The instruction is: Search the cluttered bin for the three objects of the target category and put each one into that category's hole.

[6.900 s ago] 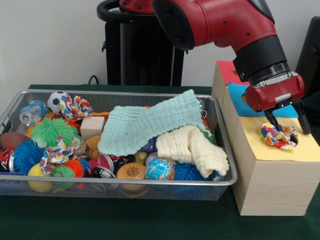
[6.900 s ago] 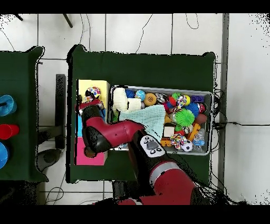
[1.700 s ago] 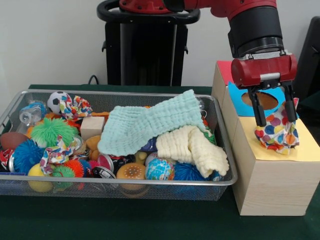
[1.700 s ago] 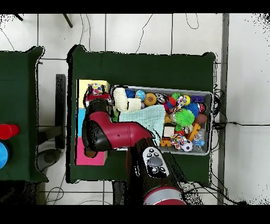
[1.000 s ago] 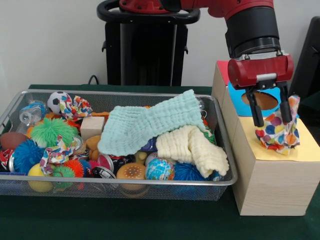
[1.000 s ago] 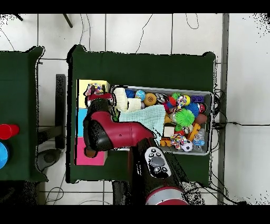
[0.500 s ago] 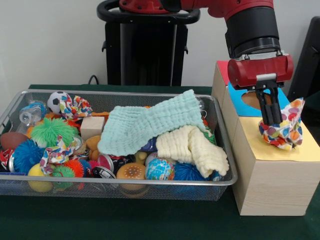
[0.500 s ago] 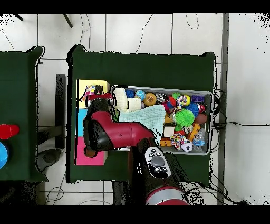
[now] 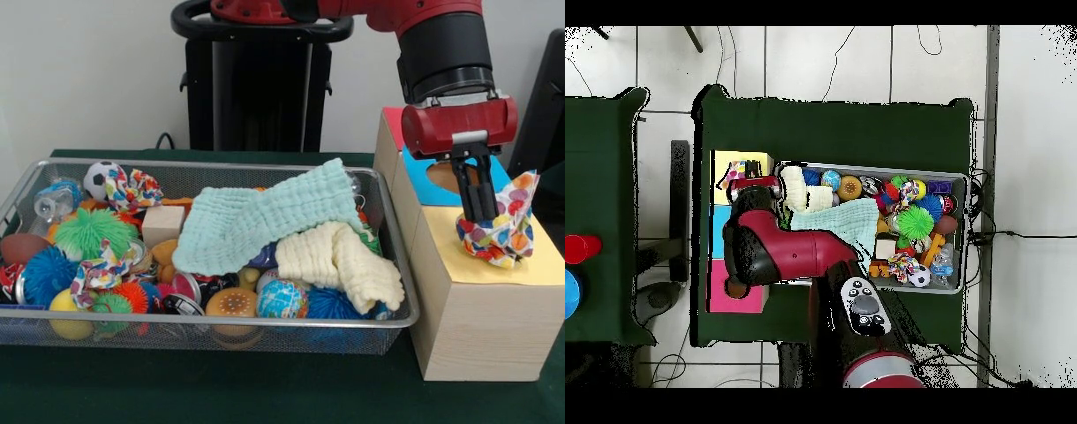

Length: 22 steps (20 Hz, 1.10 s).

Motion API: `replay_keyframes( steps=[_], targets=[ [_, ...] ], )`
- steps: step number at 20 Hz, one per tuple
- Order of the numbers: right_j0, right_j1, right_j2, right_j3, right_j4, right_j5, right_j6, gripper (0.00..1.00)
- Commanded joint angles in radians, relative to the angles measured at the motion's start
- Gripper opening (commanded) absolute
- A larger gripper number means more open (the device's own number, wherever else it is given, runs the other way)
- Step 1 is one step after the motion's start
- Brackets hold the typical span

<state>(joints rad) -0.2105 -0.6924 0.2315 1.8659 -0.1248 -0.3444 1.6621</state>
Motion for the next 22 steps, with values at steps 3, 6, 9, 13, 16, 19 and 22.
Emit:
replay_keyframes(
  steps=[3, 6, 9, 13, 16, 19, 22],
  targets=[
    [-0.004, 0.063, 0.064, -0.004, 0.035, -0.097, 0.278, 0.0],
    [0.003, 0.067, 0.059, 0.0, 0.042, -0.104, 0.279, 0.0],
    [0.008, 0.065, 0.062, 0.004, 0.047, -0.098, 0.278, 0.0],
    [0.014, 0.061, 0.059, 0.01, 0.061, -0.091, 0.28, 0.0],
    [0.021, 0.068, 0.057, 0.019, 0.068, -0.097, 0.285, 0.0],
    [0.024, 0.069, 0.058, 0.024, 0.073, -0.094, 0.287, 0.0],
    [0.032, 0.076, 0.048, 0.032, 0.083, -0.092, 0.285, 0.0]
  ],
)
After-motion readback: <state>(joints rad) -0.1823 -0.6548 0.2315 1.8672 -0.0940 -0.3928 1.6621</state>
